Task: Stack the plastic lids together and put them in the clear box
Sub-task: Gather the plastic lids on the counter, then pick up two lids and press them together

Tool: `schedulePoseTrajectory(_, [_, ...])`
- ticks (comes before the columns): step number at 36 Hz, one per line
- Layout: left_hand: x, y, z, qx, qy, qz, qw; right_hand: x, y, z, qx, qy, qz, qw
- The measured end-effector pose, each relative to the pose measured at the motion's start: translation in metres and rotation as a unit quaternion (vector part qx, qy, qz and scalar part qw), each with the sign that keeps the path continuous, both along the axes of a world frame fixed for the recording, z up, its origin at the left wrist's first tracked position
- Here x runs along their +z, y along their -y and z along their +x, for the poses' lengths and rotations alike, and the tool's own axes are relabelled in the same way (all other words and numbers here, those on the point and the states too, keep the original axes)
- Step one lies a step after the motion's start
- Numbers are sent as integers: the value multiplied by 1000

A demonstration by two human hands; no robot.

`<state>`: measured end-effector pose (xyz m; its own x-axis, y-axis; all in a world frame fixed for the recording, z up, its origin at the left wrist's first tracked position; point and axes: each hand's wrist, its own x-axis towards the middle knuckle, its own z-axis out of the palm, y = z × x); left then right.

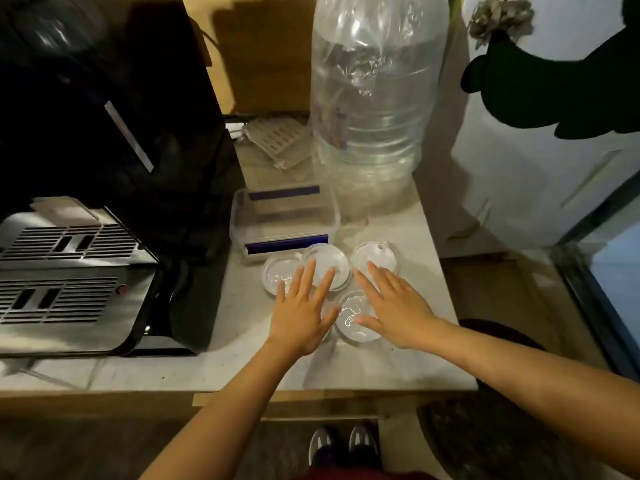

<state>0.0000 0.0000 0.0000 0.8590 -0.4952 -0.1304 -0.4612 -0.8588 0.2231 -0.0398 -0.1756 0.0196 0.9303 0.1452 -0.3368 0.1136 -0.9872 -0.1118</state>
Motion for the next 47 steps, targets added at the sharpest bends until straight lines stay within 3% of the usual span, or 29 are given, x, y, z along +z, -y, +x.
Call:
schedulePoseTrajectory(6, [-7, 1, -6, -1, -57, 9, 998, -3, 6, 5, -115, 2, 11, 993])
schedulePoseTrajectory(12, [-3, 1, -6, -5, -49, -10, 999, -15, 10, 9, -212, -81, 77, 971])
schedulePoseTrajectory(17, [2, 2, -4, 19, -32, -54, 998, -23, 10, 13, -264, -97, 136, 950])
schedulePoseTrajectory(25, [10, 5, 10, 78, -100, -227, 966, -11, 20, 25, -242, -67, 124, 960])
schedulePoseTrajectory(29, [24, 9, 22, 163, -190, -368, 895, 24, 29, 38, -210, -20, 160, 964])
schedulePoseTrajectory(34, [51, 10, 37, 218, -421, -516, 713, 78, 30, 48, -163, 36, 248, 954])
schedulePoseTrajectory(38, [69, 11, 41, 150, -520, -571, 617, 100, 22, 54, -119, 64, 287, 948])
schedulePoseTrajectory(43, [75, 8, 41, 99, -598, -584, 540, 104, 5, 61, -91, 74, 324, 939])
schedulePoseTrajectory(47, [70, 3, 41, 80, -624, -590, 506, 98, -8, 66, -75, 77, 330, 938])
